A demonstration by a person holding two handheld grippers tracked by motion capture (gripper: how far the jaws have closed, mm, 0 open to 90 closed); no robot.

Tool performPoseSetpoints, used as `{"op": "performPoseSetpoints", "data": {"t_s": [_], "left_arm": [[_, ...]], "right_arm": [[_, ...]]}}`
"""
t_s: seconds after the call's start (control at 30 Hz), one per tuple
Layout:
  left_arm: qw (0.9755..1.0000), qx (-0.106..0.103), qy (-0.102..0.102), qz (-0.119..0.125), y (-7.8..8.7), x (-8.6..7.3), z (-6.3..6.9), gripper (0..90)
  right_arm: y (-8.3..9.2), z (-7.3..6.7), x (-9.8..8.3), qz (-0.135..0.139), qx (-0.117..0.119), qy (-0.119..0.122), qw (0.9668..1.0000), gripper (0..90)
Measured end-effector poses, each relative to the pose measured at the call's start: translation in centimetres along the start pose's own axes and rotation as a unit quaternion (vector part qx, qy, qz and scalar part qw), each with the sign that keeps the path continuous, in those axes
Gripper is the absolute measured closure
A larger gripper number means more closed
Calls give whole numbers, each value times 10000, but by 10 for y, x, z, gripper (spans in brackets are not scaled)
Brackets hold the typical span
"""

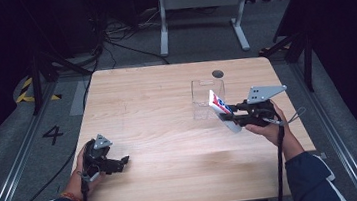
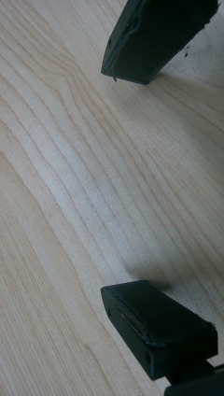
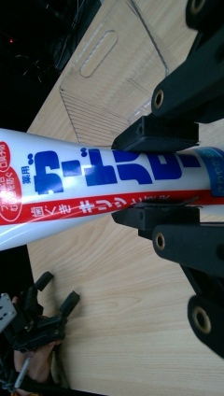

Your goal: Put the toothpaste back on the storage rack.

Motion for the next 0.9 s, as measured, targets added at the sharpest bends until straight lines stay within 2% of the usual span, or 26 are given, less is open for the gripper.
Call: {"op": "performPoseSetpoints", "data": {"t_s": [0.23, 0.27, 0.5, 0.7, 0.9], "left_arm": [[10000, -6, 0, 0, 0, 0, 0, 1], [10000, -9, -17, -4, 0, 0, 0, 1], [10000, -4, -12, -1, 0, 0, 0, 1], [10000, -3, -21, -5, 0, 0, 0, 1], [10000, -4, -14, -3, 0, 0, 0, 1]], "right_arm": [[2, 6, 19, 132, -138, 55, 9998, 682], [3, 9, 25, 217, -171, 16, 9996, 683], [4, 19, 40, 283, -301, -19, 9991, 683], [3, 30, 51, 407, -386, -123, 9984, 683], [-4, 40, 57, 361, -509, -149, 9979, 683]]}}
Point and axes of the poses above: each handheld gripper's, and its own axes: y roughly backward along the jaws, x roughly out of its top, z roughly to its right, the point moved 8 cm from there along -y, roughly forward along the jaws, and after that the axes turned 7 degrees about -z, right-handed, at the moved point
